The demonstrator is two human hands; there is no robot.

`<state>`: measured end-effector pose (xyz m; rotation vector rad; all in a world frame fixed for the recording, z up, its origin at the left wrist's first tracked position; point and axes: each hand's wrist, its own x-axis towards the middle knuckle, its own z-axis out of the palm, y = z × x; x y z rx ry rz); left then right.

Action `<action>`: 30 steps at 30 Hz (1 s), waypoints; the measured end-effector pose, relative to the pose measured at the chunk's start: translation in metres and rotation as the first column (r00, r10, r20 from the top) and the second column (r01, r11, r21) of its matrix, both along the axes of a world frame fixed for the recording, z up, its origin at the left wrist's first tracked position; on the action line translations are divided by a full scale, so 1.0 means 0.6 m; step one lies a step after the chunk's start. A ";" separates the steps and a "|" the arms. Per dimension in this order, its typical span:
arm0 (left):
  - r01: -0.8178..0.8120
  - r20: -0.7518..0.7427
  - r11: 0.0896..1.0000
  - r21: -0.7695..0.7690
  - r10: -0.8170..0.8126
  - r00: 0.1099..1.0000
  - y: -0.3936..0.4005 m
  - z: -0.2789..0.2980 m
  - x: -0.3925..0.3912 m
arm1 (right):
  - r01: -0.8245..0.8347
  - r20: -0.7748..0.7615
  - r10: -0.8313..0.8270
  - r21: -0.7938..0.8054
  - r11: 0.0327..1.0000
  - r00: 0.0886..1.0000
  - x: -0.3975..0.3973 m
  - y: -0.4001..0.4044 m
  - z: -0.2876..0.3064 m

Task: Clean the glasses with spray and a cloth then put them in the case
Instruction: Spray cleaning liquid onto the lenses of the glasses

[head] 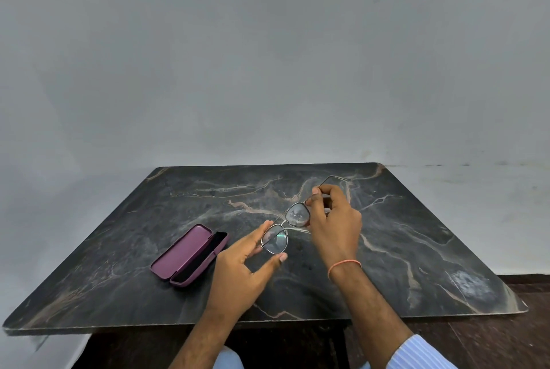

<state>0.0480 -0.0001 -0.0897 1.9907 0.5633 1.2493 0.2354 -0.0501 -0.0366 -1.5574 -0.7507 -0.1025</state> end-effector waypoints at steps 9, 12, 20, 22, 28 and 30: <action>0.036 0.023 0.995 0.094 -0.038 0.999 0.049 0.009 0.027 | 0.017 -0.010 -0.017 0.030 0.999 1.000 -0.001 -0.013 0.015; 0.052 0.056 0.994 0.095 -0.058 0.997 0.071 0.008 0.034 | 0.014 -0.010 -0.014 0.034 0.999 1.000 -0.004 -0.015 0.015; 0.052 0.164 0.999 -0.015 -0.049 0.985 0.106 -0.002 0.053 | -0.004 0.076 0.007 -0.044 0.999 0.997 0.004 -0.047 0.014; 0.050 0.188 0.996 -0.071 -0.036 0.981 0.113 -0.008 0.055 | 0.067 0.159 -0.065 -0.007 0.998 0.985 0.009 -0.072 -0.001; 0.050 0.214 0.980 -0.193 -0.008 0.977 0.130 -0.028 0.054 | 0.169 0.220 -0.148 -0.077 0.983 0.964 0.037 -0.127 -0.069; 0.042 0.203 0.980 -0.196 -0.001 0.979 0.133 -0.030 0.054 | 0.156 0.220 -0.115 -0.179 0.971 0.969 0.042 -0.129 -0.092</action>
